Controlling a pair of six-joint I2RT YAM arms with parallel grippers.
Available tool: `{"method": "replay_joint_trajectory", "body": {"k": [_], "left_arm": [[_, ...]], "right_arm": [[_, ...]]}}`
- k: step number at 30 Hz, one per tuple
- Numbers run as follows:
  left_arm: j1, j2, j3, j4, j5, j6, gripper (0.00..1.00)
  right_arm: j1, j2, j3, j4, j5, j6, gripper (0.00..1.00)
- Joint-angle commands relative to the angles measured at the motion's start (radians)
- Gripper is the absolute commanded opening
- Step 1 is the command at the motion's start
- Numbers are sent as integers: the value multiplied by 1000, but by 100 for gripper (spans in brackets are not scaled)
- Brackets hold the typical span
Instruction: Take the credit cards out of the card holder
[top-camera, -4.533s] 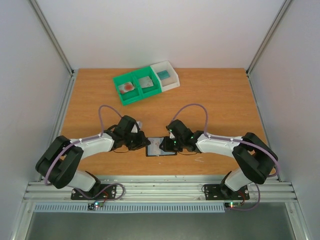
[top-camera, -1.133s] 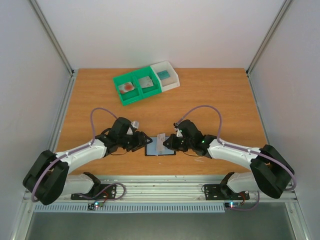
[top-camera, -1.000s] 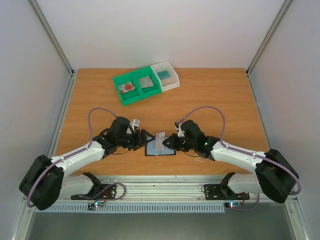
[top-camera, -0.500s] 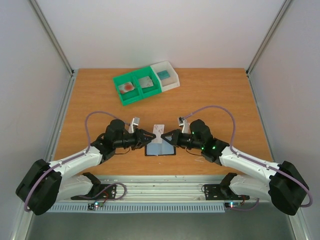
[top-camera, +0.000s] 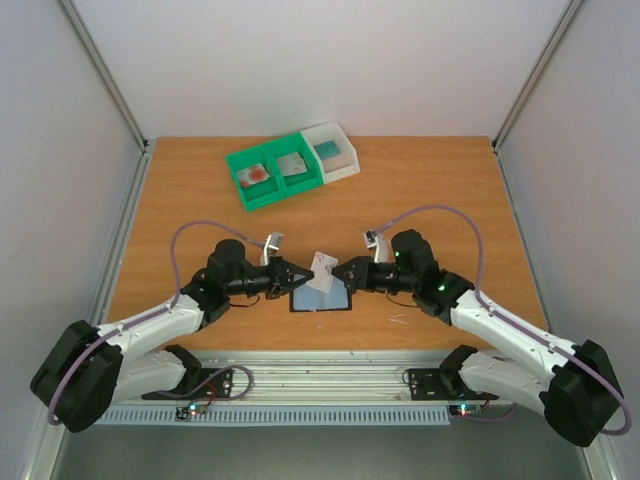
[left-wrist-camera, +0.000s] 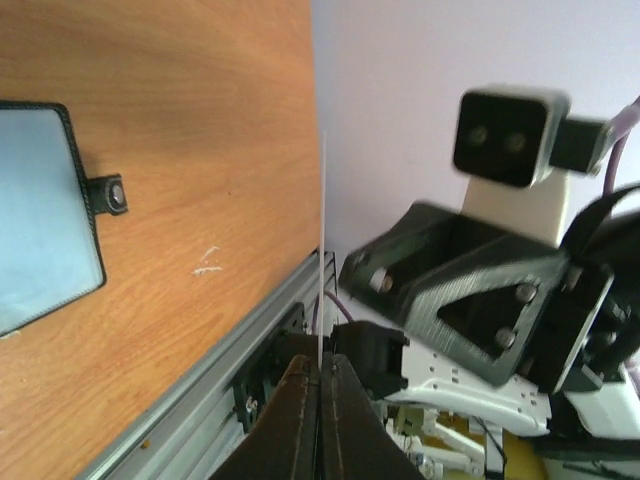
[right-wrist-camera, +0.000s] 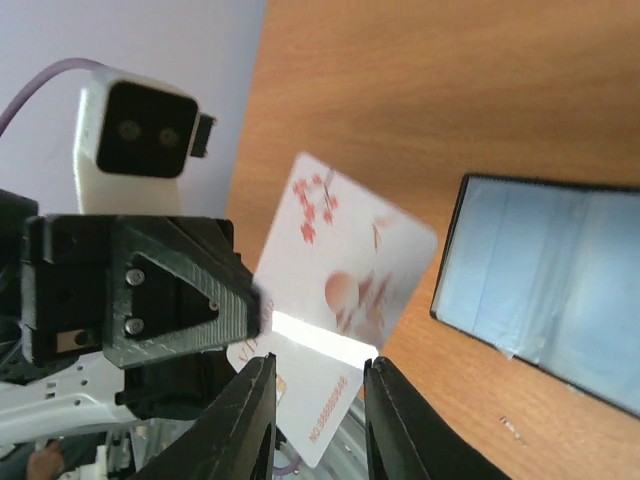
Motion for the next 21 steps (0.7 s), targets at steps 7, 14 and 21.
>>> {"method": "replay_joint_trajectory", "body": {"k": [7,14,21], "left_arm": [[-4,-50,103,-163,229,249,0],[-5,-87,137,-320,264,360,0],[-8,-88,134,-312,273,360,0]], "right_arm": [[-137,-10,202,-422,-248,-342,38],[-172,34,229,-457,-361,-395,44],[-174,65,188,-366,-431,-353,41]]}}
